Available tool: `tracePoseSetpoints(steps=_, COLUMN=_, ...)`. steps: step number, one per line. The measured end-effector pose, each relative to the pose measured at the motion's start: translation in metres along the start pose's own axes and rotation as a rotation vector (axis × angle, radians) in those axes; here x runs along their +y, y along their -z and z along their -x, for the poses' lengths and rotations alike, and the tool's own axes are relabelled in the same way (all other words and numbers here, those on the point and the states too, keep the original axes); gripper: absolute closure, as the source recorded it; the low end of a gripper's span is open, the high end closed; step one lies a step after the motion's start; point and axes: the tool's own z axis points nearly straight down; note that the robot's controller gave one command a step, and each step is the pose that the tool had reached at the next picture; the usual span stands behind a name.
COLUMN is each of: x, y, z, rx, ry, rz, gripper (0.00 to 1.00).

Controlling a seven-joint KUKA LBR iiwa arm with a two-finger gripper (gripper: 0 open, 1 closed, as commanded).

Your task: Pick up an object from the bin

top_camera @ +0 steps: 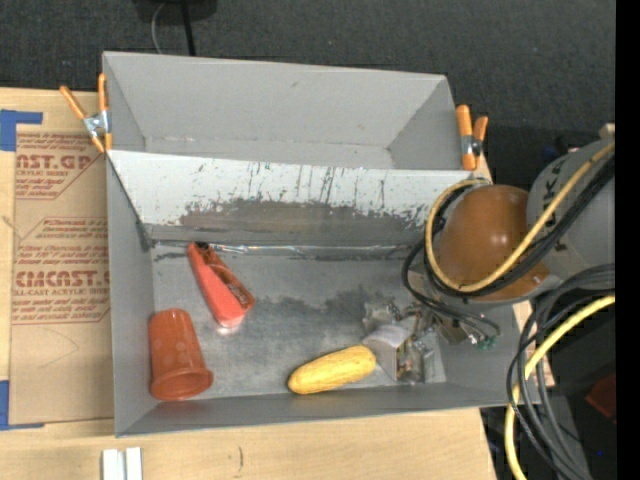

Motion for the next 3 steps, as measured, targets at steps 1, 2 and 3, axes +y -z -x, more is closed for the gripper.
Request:
tracePoseSetpoints(steps=1, x=-0.002, y=0.04, z=-0.002, rx=0.005, ry=-0.009, rz=0.006, gripper=1.0)
tracePoseSetpoints(steps=2, x=-0.014, y=0.089, z=0.001, rx=0.0, ry=-0.02, rz=0.001, gripper=1.0)
tracePoseSetpoints(steps=3, x=-0.019, y=0.145, z=-0.002, rx=0.004, ry=-0.005, rz=0.005, gripper=1.0)
